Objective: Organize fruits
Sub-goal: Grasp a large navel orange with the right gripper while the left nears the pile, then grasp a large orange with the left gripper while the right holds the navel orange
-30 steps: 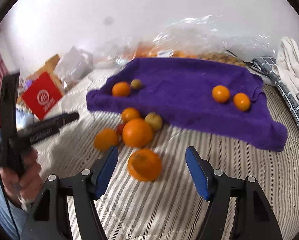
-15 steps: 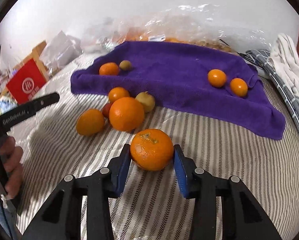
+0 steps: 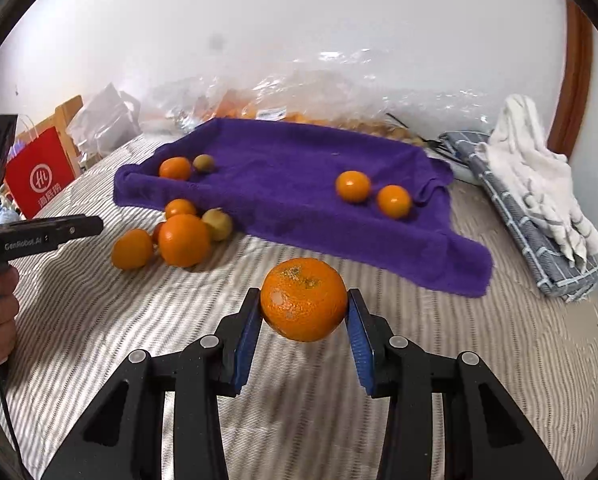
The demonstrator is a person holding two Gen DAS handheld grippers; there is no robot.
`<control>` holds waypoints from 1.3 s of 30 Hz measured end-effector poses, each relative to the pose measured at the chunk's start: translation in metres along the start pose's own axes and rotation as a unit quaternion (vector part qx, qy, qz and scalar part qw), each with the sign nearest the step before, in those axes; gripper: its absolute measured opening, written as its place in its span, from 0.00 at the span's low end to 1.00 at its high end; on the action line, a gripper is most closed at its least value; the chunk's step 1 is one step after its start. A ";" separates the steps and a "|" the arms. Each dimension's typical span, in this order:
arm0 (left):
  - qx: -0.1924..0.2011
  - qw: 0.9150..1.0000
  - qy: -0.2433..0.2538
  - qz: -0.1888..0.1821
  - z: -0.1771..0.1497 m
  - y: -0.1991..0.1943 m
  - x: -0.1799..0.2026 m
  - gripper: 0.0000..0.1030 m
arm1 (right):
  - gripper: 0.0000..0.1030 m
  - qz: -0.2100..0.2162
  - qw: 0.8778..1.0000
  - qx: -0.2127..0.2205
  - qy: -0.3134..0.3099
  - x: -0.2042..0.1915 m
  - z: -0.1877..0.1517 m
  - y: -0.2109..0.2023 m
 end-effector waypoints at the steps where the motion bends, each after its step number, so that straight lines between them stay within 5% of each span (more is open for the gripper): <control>1: 0.000 1.000 0.006 -0.002 -0.001 0.000 0.003 0.41 | 0.40 -0.001 1.000 0.000 0.004 0.005 -0.001 -0.001; 17: -0.020 0.993 0.089 -0.071 -0.012 0.003 0.059 0.43 | 0.41 0.018 0.995 0.001 0.099 0.040 -0.006 -0.001; 23: -0.053 0.986 0.150 -0.047 -0.015 0.024 0.085 0.46 | 0.41 0.005 0.995 -0.009 0.099 0.040 -0.007 0.002; 26: -0.059 0.983 0.165 -0.047 -0.017 0.028 0.093 0.40 | 0.41 0.003 0.995 -0.008 0.103 0.044 -0.008 0.001; 32: -0.056 0.986 0.132 -0.083 -0.014 0.023 0.087 0.31 | 0.41 0.004 0.994 -0.011 0.106 0.046 -0.008 0.002; 39: 0.009 0.994 0.058 -0.097 0.001 0.002 0.060 0.31 | 0.41 0.005 0.994 -0.013 0.107 0.046 -0.008 0.003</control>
Point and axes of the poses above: each gripper's, at about its wrist camera, not at the fingertips, and y roughly the way its jaws point, x to its right, z to its top, the point moved 7 cm from there along y, roughly the way its jaws point, and after that the axes turned 1 degree about x, right-handed, at the moved point
